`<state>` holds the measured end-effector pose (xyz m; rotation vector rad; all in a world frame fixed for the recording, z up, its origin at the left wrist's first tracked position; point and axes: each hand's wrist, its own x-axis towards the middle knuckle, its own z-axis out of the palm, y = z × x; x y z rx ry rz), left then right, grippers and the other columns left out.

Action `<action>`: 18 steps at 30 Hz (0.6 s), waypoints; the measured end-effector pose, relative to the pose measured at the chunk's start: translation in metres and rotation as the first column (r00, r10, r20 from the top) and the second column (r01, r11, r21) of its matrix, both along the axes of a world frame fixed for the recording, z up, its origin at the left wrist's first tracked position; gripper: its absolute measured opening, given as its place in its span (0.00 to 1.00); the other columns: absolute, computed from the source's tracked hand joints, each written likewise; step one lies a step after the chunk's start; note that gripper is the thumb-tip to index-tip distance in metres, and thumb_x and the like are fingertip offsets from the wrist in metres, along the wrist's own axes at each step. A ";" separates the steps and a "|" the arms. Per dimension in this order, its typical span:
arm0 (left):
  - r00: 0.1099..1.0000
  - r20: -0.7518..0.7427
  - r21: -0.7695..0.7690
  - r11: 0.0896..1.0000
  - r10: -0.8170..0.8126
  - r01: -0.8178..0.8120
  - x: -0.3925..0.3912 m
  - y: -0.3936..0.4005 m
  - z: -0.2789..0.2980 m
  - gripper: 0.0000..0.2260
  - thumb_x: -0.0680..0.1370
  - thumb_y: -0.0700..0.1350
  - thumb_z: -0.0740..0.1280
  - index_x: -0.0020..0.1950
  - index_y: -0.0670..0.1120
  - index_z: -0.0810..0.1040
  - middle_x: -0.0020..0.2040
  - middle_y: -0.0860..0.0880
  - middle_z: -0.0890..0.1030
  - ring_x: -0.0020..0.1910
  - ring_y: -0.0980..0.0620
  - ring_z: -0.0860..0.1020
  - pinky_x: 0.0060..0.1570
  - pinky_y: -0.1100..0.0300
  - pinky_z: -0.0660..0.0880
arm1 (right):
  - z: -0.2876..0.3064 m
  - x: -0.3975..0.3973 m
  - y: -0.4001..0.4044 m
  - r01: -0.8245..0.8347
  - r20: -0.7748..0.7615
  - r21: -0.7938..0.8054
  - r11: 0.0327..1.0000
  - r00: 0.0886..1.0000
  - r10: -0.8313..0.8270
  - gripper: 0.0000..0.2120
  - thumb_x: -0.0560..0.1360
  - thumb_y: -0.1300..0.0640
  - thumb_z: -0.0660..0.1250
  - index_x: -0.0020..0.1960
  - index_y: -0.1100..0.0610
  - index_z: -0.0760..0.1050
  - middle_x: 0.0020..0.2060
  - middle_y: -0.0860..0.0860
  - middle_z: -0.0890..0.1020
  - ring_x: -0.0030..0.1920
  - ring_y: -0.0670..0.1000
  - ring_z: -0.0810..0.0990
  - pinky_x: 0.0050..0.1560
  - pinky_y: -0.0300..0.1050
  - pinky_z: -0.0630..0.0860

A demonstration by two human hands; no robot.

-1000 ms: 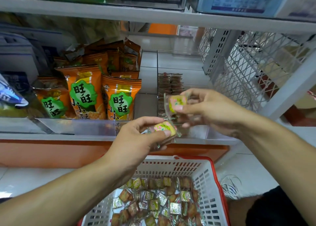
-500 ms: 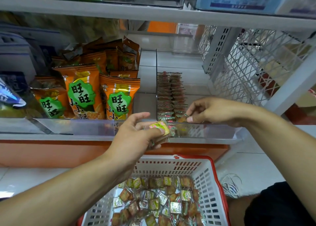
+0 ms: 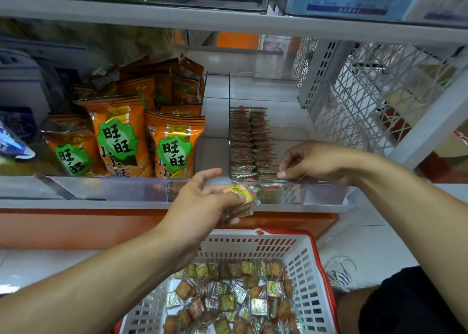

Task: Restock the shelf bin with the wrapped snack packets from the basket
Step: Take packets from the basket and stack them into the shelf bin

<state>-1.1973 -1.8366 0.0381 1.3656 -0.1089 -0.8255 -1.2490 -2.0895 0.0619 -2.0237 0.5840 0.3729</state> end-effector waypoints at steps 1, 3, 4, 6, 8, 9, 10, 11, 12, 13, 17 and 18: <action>1.000 -0.001 0.002 1.000 -0.006 0.006 0.000 0.000 0.000 0.30 0.74 0.34 0.75 0.73 0.51 0.71 0.52 0.45 0.85 0.43 0.44 0.87 0.35 0.59 0.81 | -0.002 0.001 0.000 -0.006 -0.007 -0.108 0.994 1.000 0.005 0.09 0.72 0.57 0.78 0.46 0.59 0.81 0.37 0.51 0.83 0.34 0.44 0.79 0.37 0.39 0.76; 1.000 -0.006 -0.001 1.000 -0.022 0.022 0.000 -0.001 0.000 0.33 0.74 0.33 0.75 0.75 0.53 0.70 0.50 0.46 0.86 0.44 0.44 0.87 0.35 0.59 0.81 | -0.006 0.004 0.001 -0.069 -0.064 -0.321 0.944 0.997 0.052 0.16 0.70 0.48 0.79 0.47 0.59 0.80 0.40 0.52 0.83 0.38 0.48 0.77 0.40 0.43 0.72; 0.999 -0.008 -0.004 0.999 -0.032 0.032 0.001 -0.001 0.000 0.34 0.74 0.33 0.75 0.75 0.54 0.69 0.47 0.47 0.87 0.44 0.44 0.87 0.35 0.59 0.81 | -0.006 0.007 0.001 -0.086 -0.092 -0.349 0.933 0.994 0.057 0.17 0.70 0.45 0.78 0.47 0.57 0.80 0.41 0.51 0.83 0.40 0.49 0.77 0.41 0.44 0.72; 0.999 -0.008 -0.006 0.999 -0.052 0.052 0.001 -0.001 0.000 0.35 0.74 0.33 0.75 0.76 0.55 0.69 0.45 0.50 0.87 0.44 0.45 0.87 0.36 0.59 0.81 | -0.002 0.010 -0.003 -0.141 -0.175 -0.239 0.961 0.979 0.101 0.18 0.71 0.38 0.75 0.42 0.53 0.78 0.37 0.46 0.82 0.39 0.48 0.75 0.43 0.44 0.72; 0.998 -0.004 -0.004 0.998 -0.064 0.064 0.001 -0.001 0.000 0.35 0.74 0.33 0.75 0.76 0.55 0.69 0.45 0.51 0.87 0.44 0.45 0.87 0.36 0.59 0.81 | 0.001 0.011 -0.005 -0.190 -0.265 -0.035 0.981 0.948 0.174 0.19 0.71 0.34 0.72 0.38 0.50 0.75 0.32 0.42 0.80 0.38 0.48 0.75 0.45 0.45 0.74; 0.998 -0.004 -0.003 0.998 -0.066 0.066 0.001 -0.001 0.001 0.34 0.74 0.33 0.75 0.76 0.55 0.69 0.45 0.51 0.87 0.44 0.45 0.87 0.36 0.59 0.81 | 0.001 0.011 -0.007 -0.184 -0.268 0.022 0.983 0.946 0.183 0.19 0.71 0.36 0.73 0.37 0.50 0.76 0.32 0.42 0.81 0.38 0.48 0.76 0.45 0.46 0.75; 0.998 -0.004 -0.001 0.998 -0.068 0.068 0.002 -0.001 0.001 0.34 0.74 0.33 0.75 0.75 0.55 0.70 0.45 0.51 0.87 0.45 0.44 0.87 0.36 0.59 0.82 | 0.000 0.011 -0.010 -0.171 -0.252 0.035 0.985 0.952 0.174 0.16 0.72 0.39 0.74 0.37 0.51 0.78 0.32 0.44 0.82 0.38 0.49 0.78 0.46 0.46 0.75; 0.997 -0.003 0.001 0.997 -0.071 0.071 0.002 -0.001 0.001 0.34 0.74 0.34 0.75 0.75 0.55 0.70 0.45 0.51 0.87 0.45 0.44 0.87 0.37 0.59 0.82 | -0.002 0.011 -0.011 -0.153 -0.237 0.017 0.988 0.959 0.153 0.13 0.72 0.44 0.76 0.39 0.53 0.81 0.35 0.47 0.84 0.40 0.50 0.80 0.47 0.48 0.76; 0.997 -0.001 0.002 0.997 -0.075 0.075 0.002 -0.001 0.001 0.33 0.74 0.34 0.75 0.75 0.55 0.71 0.46 0.51 0.87 0.45 0.44 0.87 0.37 0.59 0.81 | -0.004 0.011 -0.012 -0.145 -0.237 -0.013 0.989 0.962 0.137 0.10 0.72 0.48 0.77 0.42 0.55 0.82 0.37 0.49 0.85 0.43 0.52 0.81 0.48 0.49 0.76; 0.997 0.001 0.003 0.997 -0.077 0.077 0.002 -0.001 0.001 0.33 0.74 0.34 0.75 0.74 0.55 0.71 0.46 0.51 0.87 0.45 0.44 0.87 0.37 0.59 0.81 | -0.005 0.011 -0.011 -0.159 -0.247 -0.054 0.986 0.959 0.141 0.10 0.72 0.50 0.77 0.43 0.56 0.83 0.38 0.49 0.86 0.43 0.52 0.82 0.48 0.46 0.77; 0.995 0.012 -0.005 0.995 -0.096 0.097 0.000 -0.001 0.002 0.32 0.74 0.34 0.75 0.74 0.54 0.71 0.47 0.50 0.88 0.45 0.44 0.87 0.37 0.59 0.82 | -0.007 0.015 -0.004 -0.271 -0.299 -0.275 0.922 0.936 0.185 0.14 0.71 0.40 0.74 0.36 0.50 0.81 0.31 0.39 0.82 0.37 0.42 0.78 0.34 0.35 0.71; 0.995 0.016 -0.007 0.995 -0.103 0.103 0.000 0.000 0.003 0.32 0.74 0.34 0.75 0.73 0.54 0.71 0.46 0.51 0.88 0.45 0.45 0.87 0.37 0.59 0.82 | -0.009 0.016 -0.003 -0.282 -0.301 -0.320 0.905 0.936 0.185 0.14 0.72 0.40 0.74 0.36 0.50 0.81 0.33 0.39 0.82 0.38 0.43 0.78 0.35 0.35 0.71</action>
